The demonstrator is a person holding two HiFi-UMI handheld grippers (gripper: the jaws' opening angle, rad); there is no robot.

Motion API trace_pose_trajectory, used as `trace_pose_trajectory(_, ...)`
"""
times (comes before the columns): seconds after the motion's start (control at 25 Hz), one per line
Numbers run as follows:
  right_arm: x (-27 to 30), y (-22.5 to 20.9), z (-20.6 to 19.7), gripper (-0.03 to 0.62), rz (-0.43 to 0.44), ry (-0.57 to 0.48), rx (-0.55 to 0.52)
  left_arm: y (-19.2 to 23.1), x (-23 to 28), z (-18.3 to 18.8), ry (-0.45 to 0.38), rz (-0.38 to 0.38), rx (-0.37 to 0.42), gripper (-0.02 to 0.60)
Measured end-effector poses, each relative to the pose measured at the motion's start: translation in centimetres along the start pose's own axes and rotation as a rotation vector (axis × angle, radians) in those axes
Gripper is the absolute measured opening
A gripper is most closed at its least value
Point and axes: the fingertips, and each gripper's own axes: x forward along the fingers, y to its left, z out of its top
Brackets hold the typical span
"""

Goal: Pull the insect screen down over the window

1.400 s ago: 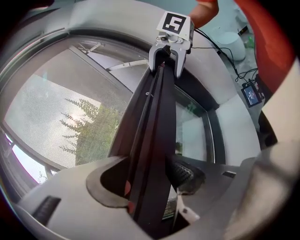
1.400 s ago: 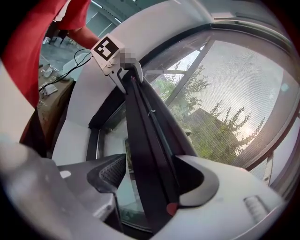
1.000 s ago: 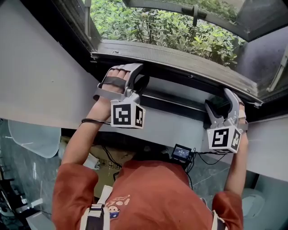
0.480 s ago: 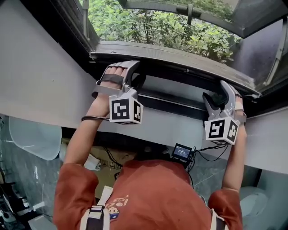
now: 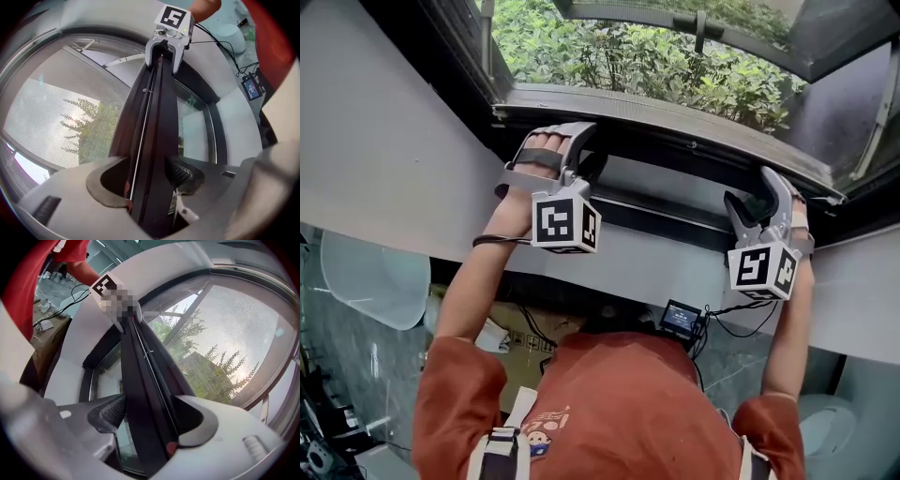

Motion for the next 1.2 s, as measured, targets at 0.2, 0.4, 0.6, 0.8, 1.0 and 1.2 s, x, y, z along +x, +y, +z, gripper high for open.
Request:
trace_pose_trajectory(0.2, -0.7, 0.6, 0.2, 0.330, 0.012, 0.001, 0.042, -0.1, -0.2, 0.1, -0.009, 0.005, -0.012, 0.235)
trace_pose_trajectory(0.4, -0.6, 0.9, 0.4, 0.331, 0.025, -0.014, 0.081, -0.3, -0.1, -0.1, -0.013, 0.003, -0.033, 0.235)
trace_pose_trajectory(0.6, -0.8, 0.6, 0.4, 0.318, 0.014, -0.050, 0.102, -0.4, 0.1, -0.1, 0.020, -0.018, 0.005, 0.234)
trace_pose_trajectory(0.8, -0.6, 1.0, 0.2, 0.322, -0.002, -0.033, 0.111, -1.1, 0.2, -0.1, 0.048, -0.030, 0.007, 0.242)
trace_pose_trajectory(1.0, -0.3, 1.2, -0.2, 0.322, 0.003, -0.011, 0.072, -1.5, 0.2, -0.1, 0.040, -0.032, -0.010, 0.241)
trace_pose_trajectory(1.2, 0.1, 0.8, -0.5, 0.324, -0.023, 0.010, 0.013, -1.3, 0.4, -0.1, 0.051, -0.037, -0.019, 0.241)
